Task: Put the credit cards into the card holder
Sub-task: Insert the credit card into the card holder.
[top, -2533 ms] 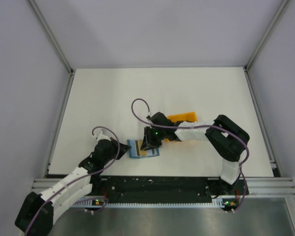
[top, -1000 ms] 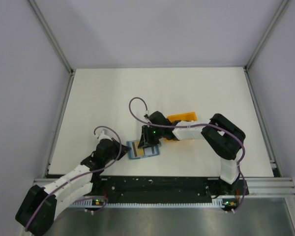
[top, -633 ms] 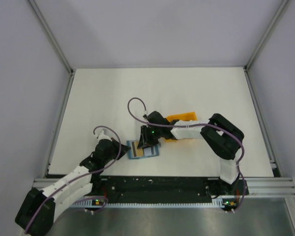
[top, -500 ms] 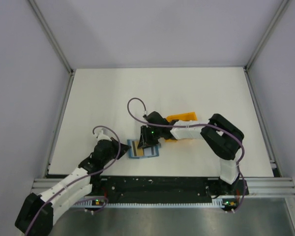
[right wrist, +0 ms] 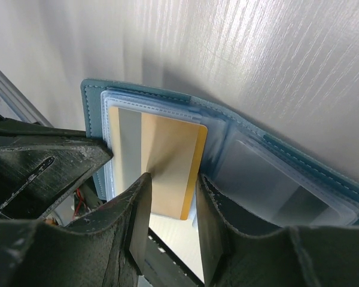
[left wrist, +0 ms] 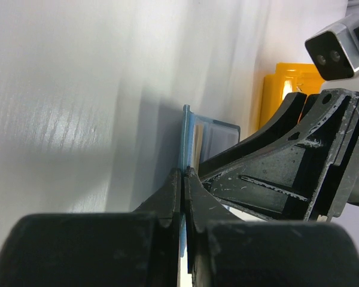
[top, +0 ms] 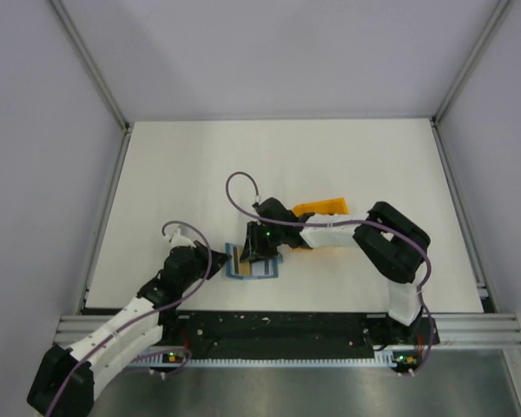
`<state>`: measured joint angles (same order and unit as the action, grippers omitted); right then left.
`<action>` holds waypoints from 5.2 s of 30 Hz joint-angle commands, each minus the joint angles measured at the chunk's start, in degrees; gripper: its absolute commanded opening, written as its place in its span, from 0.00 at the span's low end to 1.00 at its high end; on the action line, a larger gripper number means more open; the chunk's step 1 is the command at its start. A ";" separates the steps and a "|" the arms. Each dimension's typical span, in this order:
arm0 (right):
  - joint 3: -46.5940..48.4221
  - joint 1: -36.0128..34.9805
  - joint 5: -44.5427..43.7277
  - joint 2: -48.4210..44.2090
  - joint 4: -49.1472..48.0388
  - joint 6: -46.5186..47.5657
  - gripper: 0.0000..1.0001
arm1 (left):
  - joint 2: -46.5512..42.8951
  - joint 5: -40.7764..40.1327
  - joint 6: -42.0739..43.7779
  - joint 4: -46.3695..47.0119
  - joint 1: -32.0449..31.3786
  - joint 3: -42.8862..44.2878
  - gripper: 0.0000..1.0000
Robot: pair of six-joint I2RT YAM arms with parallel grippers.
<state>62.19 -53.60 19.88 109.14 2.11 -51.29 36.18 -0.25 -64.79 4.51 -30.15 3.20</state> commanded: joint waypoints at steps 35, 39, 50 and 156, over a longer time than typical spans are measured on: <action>-1.90 0.25 9.12 -1.83 -13.27 -0.83 0.36 | -0.59 -0.01 1.34 0.50 -0.17 -4.70 0.00; -1.38 -0.01 10.62 -1.22 -13.97 -0.66 0.36 | -1.03 -0.01 1.25 0.50 -0.34 -4.96 0.00; -1.81 0.69 -1.06 -5.69 -4.39 3.56 0.36 | -4.27 -0.71 1.86 -1.96 -0.26 -4.70 0.00; 0.74 0.78 -8.19 -4.46 5.63 8.57 0.35 | 11.36 23.54 19.62 18.43 -0.17 2.86 0.15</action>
<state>61.28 -52.95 11.05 105.19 8.58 -43.46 45.93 21.96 -46.41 17.80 -30.15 4.34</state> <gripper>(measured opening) 0.351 0.173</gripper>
